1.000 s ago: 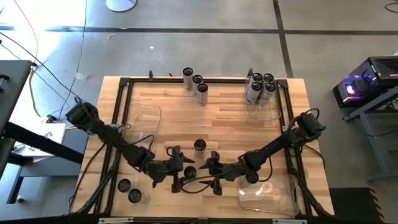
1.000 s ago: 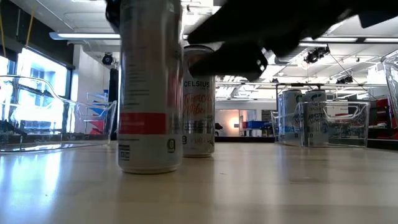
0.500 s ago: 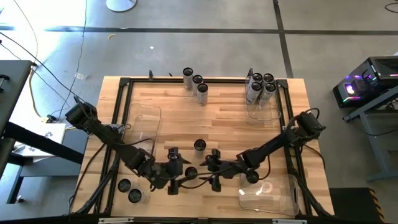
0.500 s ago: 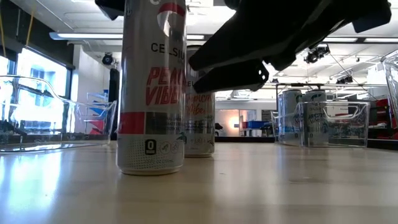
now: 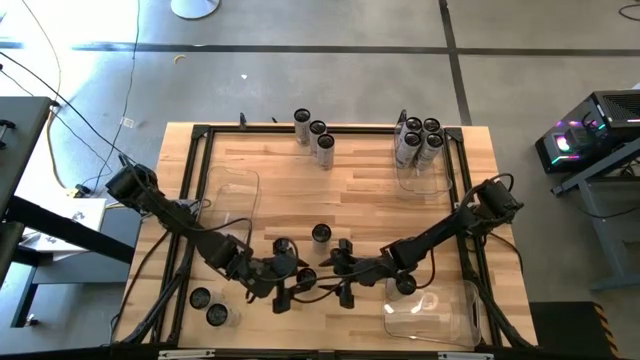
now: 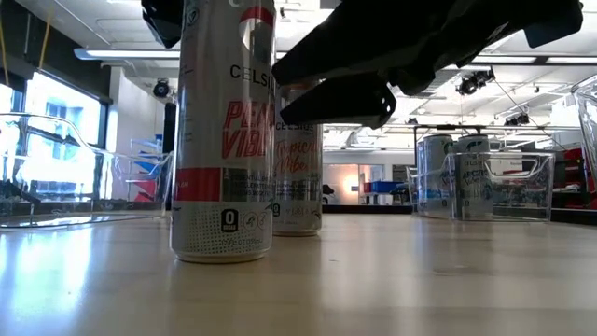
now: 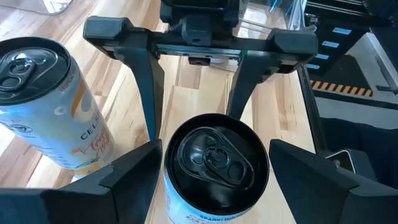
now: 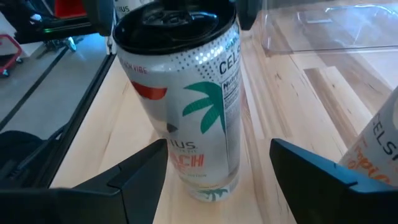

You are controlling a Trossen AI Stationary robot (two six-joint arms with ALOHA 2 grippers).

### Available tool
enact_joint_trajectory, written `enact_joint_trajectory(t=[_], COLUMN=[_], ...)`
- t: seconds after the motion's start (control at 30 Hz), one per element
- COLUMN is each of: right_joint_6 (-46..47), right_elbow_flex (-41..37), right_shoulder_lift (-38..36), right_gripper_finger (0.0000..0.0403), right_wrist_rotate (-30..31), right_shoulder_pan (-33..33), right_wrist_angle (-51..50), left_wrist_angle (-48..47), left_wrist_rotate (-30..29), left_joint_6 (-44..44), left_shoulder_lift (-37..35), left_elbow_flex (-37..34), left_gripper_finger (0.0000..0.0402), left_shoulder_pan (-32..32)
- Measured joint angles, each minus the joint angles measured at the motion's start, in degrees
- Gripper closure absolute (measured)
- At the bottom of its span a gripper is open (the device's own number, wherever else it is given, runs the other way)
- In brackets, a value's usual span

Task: Sort soda cans
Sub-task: Put the white-pink soda can into the middle transparent bin

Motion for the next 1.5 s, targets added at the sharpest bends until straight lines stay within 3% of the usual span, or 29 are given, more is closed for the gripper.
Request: enact_joint_trajectory(t=[0.53,0.87,1.17,1.5], right_joint_6=[1.43,1.37,1.35,1.30], right_elbow_flex=[0.00,0.00,0.00,0.00], right_shoulder_lift=[0.00,0.00,0.00,0.00], right_gripper_finger=[0.0126,0.0126,0.0126,0.0126], right_wrist_rotate=[2.54,3.59,5.46,5.44], right_shoulder_pan=[0.48,2.58,2.27,2.27], right_wrist_angle=[0.54,0.52,0.52,0.32], left_wrist_angle=[-1.49,-20.88,-20.79,-16.50], left_wrist_rotate=[-1.54,-5.66,-4.48,-3.62], left_joint_6=[10.22,10.99,-1.10,-3.91], left_shoulder_lift=[-0.09,-0.24,1.82,5.75], left_elbow_flex=[0.08,10.66,9.07,8.83], left_gripper_finger=[0.0110,0.0110,0.0110,0.0110], left_shoulder_pan=[-0.05,-2.41,-2.39,-0.57])
